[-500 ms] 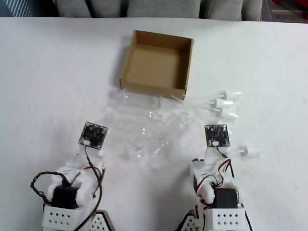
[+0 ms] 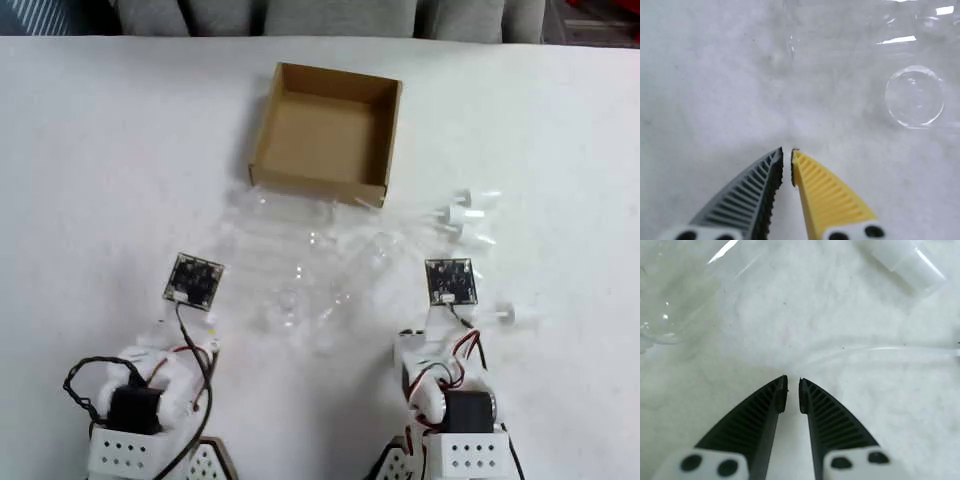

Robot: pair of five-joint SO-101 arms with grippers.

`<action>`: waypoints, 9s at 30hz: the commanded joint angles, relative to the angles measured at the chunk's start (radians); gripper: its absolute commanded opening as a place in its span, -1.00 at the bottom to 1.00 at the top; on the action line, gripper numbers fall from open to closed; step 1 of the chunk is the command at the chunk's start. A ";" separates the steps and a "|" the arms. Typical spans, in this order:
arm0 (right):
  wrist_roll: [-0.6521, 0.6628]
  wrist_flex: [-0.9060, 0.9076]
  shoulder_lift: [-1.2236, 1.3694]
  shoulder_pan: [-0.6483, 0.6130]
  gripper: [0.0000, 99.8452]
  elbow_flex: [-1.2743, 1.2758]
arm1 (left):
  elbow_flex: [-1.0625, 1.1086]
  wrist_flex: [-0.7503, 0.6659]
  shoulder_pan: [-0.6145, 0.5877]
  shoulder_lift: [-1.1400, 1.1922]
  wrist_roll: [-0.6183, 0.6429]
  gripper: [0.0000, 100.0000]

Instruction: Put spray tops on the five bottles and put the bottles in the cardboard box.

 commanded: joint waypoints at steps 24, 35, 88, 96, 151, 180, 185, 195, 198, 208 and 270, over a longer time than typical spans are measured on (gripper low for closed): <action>-0.003 0.005 -0.010 0.002 -0.97 0.006 | -0.003 0.003 0.012 -0.007 -0.008 -0.90; -0.003 0.005 -0.010 0.010 -0.97 0.006 | -0.020 -0.023 0.012 -0.007 -0.014 -0.89; -0.003 0.005 -0.012 0.168 -0.97 0.006 | -0.107 -0.804 0.633 0.200 0.385 -0.89; -0.003 0.005 -0.012 0.168 -0.97 0.006 | -0.299 -0.770 0.638 0.579 0.476 -0.89; -0.003 0.005 -0.012 0.168 -0.97 0.006 | -0.657 -0.621 -0.208 1.047 0.640 -0.89; -0.003 0.005 -0.012 0.168 -0.97 0.006 | -0.798 0.155 -0.418 1.058 0.215 -0.50; -0.003 0.005 -0.012 0.168 -0.97 0.006 | -0.641 0.011 -0.412 1.058 0.215 -0.55; -0.003 0.005 -0.012 0.170 -0.97 0.006 | -0.606 -0.026 -0.410 1.058 0.172 -0.56; -0.003 0.005 -0.012 0.170 -0.97 0.006 | -0.582 -0.060 -0.407 1.059 0.167 -0.55; -0.003 0.005 -0.012 0.171 -0.97 0.006 | -0.632 -0.155 -0.389 1.388 0.153 -0.56; 0.569 -0.088 0.476 -0.461 -0.97 -0.617 | -0.980 -0.423 -0.825 1.627 0.379 -0.93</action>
